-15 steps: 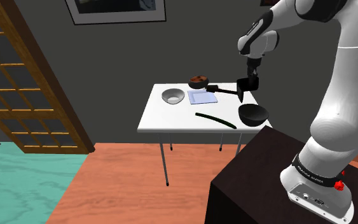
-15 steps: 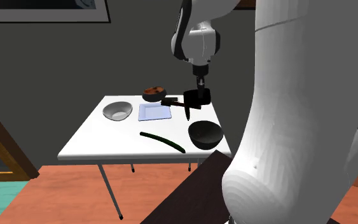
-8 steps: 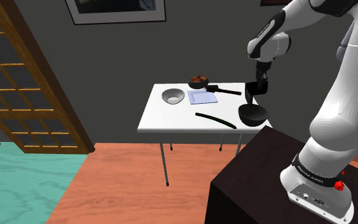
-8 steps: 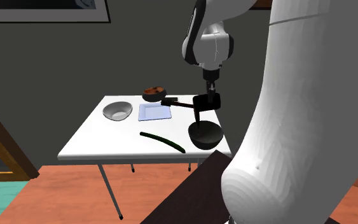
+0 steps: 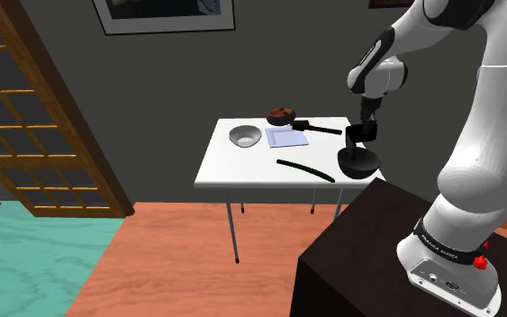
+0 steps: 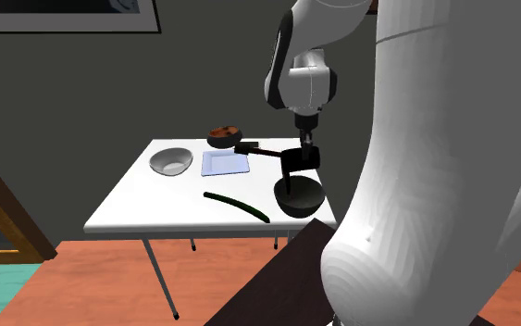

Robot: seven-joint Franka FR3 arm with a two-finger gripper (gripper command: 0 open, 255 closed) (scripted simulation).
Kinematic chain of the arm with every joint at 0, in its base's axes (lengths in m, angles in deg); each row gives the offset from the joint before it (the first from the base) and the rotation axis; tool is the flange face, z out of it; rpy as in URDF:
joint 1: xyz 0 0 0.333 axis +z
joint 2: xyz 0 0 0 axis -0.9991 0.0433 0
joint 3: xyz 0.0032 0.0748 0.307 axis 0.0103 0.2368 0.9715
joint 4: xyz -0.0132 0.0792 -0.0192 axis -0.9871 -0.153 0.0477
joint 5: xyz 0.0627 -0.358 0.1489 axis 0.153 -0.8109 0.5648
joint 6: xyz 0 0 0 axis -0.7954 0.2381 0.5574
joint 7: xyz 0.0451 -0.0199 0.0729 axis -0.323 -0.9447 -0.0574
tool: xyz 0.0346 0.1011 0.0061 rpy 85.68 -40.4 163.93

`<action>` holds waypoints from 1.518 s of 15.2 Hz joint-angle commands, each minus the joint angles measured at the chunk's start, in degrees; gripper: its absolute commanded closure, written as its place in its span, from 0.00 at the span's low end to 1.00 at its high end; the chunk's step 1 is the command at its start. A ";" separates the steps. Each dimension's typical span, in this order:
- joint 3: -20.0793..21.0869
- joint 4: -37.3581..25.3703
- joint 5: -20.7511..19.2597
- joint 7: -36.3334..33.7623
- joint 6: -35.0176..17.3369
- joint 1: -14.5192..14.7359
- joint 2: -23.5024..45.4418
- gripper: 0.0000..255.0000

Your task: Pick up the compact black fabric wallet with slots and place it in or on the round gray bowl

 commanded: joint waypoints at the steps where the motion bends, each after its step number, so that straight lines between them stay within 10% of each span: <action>1: 0.53 0.14 1.02 0.55 -1.47 -0.36 1.43 1.00; 14: 2.09 0.23 3.59 2.11 -4.89 -1.56 5.05 1.00; 15: 2.04 0.39 3.50 2.03 -4.90 -1.47 4.89 0.00; 23: -0.11 0.19 -0.01 -0.40 -0.13 0.49 -0.07 0.00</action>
